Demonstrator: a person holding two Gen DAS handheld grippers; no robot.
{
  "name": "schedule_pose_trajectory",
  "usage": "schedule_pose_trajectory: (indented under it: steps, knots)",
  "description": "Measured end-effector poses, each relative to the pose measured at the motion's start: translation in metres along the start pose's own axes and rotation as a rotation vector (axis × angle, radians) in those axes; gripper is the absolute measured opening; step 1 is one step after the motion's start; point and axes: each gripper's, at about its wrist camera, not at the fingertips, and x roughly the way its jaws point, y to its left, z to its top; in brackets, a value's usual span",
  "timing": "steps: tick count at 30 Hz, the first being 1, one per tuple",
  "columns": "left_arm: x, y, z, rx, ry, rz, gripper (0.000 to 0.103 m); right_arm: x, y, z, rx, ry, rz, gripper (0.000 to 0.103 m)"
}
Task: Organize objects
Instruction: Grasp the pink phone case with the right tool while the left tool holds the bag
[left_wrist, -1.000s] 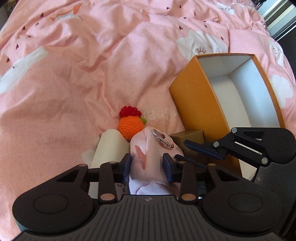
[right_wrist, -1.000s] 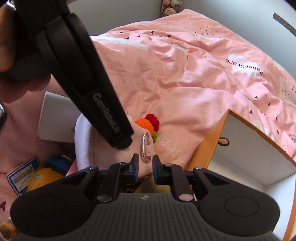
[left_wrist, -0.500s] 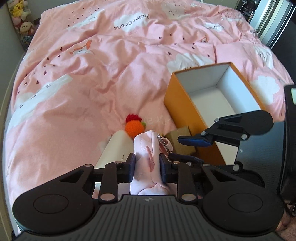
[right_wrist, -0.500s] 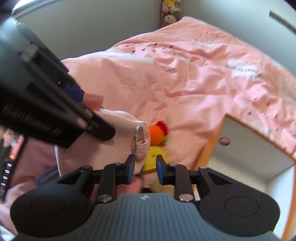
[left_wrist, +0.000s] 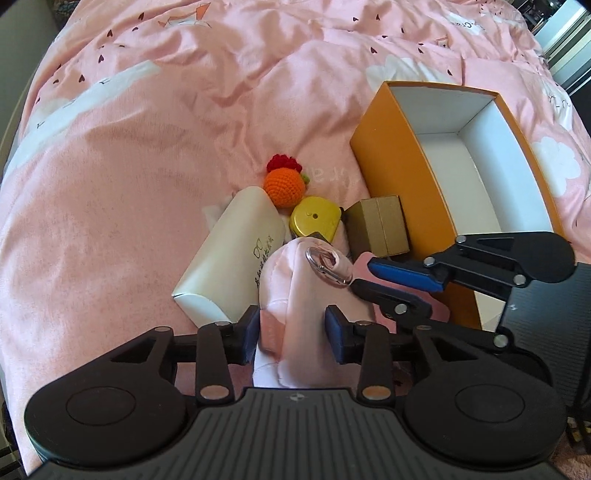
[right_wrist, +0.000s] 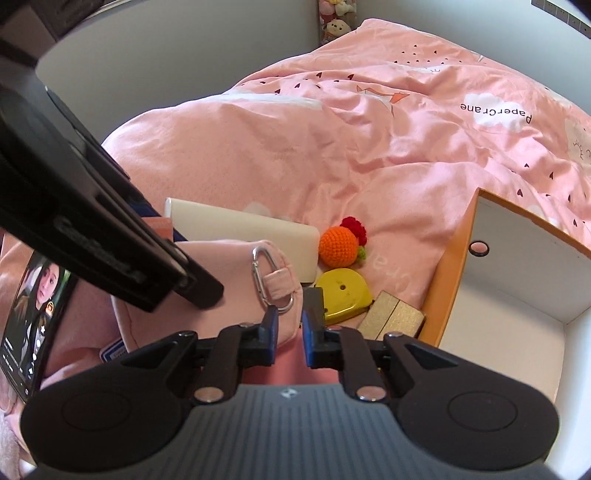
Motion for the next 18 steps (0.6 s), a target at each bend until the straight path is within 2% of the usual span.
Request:
schedule_pose_trajectory:
  steps: [5, 8, 13, 18]
  knots:
    - [-0.008, -0.001, -0.012, 0.023, -0.067, -0.003, 0.035, -0.006, 0.002, 0.0, -0.04, 0.003, -0.01, 0.016]
    - [-0.016, -0.009, -0.023, 0.055, -0.137, 0.035, 0.031, -0.011, 0.002, -0.002, -0.057, 0.012, -0.019, 0.023]
    - [-0.033, -0.031, -0.041, 0.131, -0.278, 0.145, 0.028, -0.011, 0.009, -0.012, -0.106, 0.072, -0.012, 0.031]
    - [-0.045, -0.053, -0.054, 0.213, -0.38, 0.289, 0.027, 0.001, 0.02, -0.022, -0.151, 0.125, -0.031, 0.051]
